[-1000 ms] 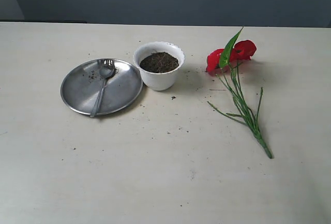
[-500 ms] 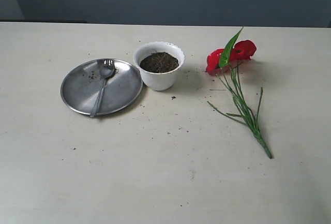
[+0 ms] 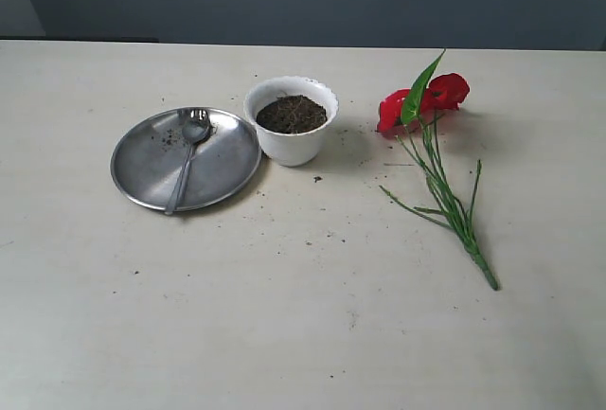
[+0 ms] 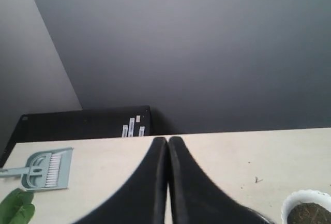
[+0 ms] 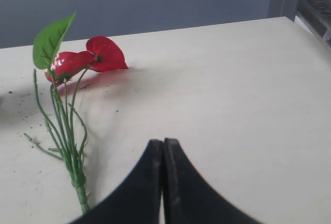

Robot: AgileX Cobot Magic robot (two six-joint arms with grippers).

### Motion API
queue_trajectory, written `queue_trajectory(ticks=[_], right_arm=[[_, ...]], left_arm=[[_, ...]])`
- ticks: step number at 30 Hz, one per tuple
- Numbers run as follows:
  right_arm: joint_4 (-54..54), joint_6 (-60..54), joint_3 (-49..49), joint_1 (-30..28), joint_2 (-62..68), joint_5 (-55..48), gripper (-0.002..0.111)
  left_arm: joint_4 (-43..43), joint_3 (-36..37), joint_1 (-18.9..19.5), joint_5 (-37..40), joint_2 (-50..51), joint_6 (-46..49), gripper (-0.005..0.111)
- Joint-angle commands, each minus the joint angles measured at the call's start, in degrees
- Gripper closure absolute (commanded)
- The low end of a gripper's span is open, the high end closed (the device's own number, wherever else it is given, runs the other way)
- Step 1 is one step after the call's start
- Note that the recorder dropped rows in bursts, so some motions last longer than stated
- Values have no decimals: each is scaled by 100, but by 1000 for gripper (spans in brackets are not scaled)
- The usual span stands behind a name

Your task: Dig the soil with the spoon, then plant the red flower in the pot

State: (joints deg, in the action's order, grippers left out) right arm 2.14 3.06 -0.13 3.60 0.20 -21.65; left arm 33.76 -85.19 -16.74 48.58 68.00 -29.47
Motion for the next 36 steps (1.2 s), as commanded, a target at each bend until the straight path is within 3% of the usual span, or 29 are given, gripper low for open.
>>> queue_trajectory(ticks=[1,7,11,16,30,33,36], right_arm=[[-13,-15,13,-23,-20,66,108],[-13,-15,13,-23,-20,66,108],[-13,-15,13,-23,-20,66,108],[-13,-15,13,-23,-20,80,108],[-13,-15,13,-23,-20,80,108],[-13,-15,13,-23,-20,80,108],[1,-15,13,-23,-20,70,108]], left_arm=[[519,21,60,-292,-40,-36,106],[138,21,725,-1079,-65,-48,106],[-410,388,1439,-2401,-190,-36,106],[-673,1042,2038,-3641,-400,-36,106],[-927,3168,3354,-4535,-1455,-36,106],[-1250,3912,3624,-4858,-1920,-36,106],[-1206,4746,3659,-5269,-2509,-36,106]])
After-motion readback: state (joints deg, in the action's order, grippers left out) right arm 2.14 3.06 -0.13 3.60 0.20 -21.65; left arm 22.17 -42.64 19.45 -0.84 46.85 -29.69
